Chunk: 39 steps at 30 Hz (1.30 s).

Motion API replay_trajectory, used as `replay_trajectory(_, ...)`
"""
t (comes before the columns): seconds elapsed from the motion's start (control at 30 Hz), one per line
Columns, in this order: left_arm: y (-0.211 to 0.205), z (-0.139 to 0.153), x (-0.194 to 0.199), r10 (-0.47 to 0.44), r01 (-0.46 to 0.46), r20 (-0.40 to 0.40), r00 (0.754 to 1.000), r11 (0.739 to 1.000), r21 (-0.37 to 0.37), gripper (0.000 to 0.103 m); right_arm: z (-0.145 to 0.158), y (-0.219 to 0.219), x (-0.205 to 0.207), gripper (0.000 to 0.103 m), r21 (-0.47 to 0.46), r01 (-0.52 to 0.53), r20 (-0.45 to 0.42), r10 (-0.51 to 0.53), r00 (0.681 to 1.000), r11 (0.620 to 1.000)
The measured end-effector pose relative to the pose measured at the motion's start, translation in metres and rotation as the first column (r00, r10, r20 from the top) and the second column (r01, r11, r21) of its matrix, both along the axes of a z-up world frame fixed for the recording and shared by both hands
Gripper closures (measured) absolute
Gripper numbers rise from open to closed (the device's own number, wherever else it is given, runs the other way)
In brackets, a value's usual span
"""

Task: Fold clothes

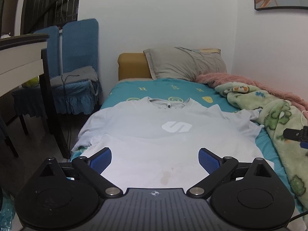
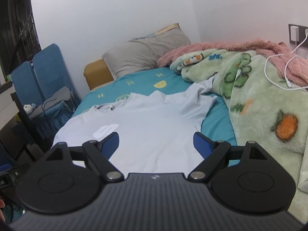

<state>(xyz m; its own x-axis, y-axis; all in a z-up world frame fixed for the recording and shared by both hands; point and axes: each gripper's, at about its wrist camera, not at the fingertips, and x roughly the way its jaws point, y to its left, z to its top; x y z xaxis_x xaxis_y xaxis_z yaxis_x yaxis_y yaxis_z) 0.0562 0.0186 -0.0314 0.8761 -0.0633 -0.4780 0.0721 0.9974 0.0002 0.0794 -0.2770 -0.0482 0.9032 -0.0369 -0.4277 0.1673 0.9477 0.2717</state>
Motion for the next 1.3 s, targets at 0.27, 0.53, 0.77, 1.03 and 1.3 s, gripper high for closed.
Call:
replay_trajectory(0.27,-0.002,-0.013,0.015,0.016,-0.016,0.017,1.0,1.0,0.008,0.004,-0.005,-0.007,0.013,0.017,0.03,0.057,0.048,-0.059,0.997,0.998)
replay_trajectory(0.53,-0.003,-0.036,0.05,0.065,-0.066,-0.016,0.998,0.995,-0.077,0.004,-0.046,-0.072,0.087,0.017,0.306,0.101,0.022,-0.114,0.993,0.947)
replay_trajectory(0.77,-0.007,-0.053,0.063,0.044,-0.048,-0.042,0.998,0.995,-0.088,0.004,-0.115,-0.145,0.183,0.017,0.518,0.209,-0.088,-0.192,0.977,0.83)
replay_trajectory(1.03,0.002,-0.07,0.08,0.053,-0.068,-0.095,0.994,0.984,-0.167,0.004,-0.156,-0.163,0.232,0.018,0.453,0.206,-0.022,-0.219,0.975,0.868)
replay_trajectory(1.3,0.011,-0.083,0.091,0.078,-0.117,-0.171,0.982,0.965,-0.236,0.004,-0.161,-0.166,0.276,0.018,0.37,0.096,0.064,-0.129,0.99,0.924)
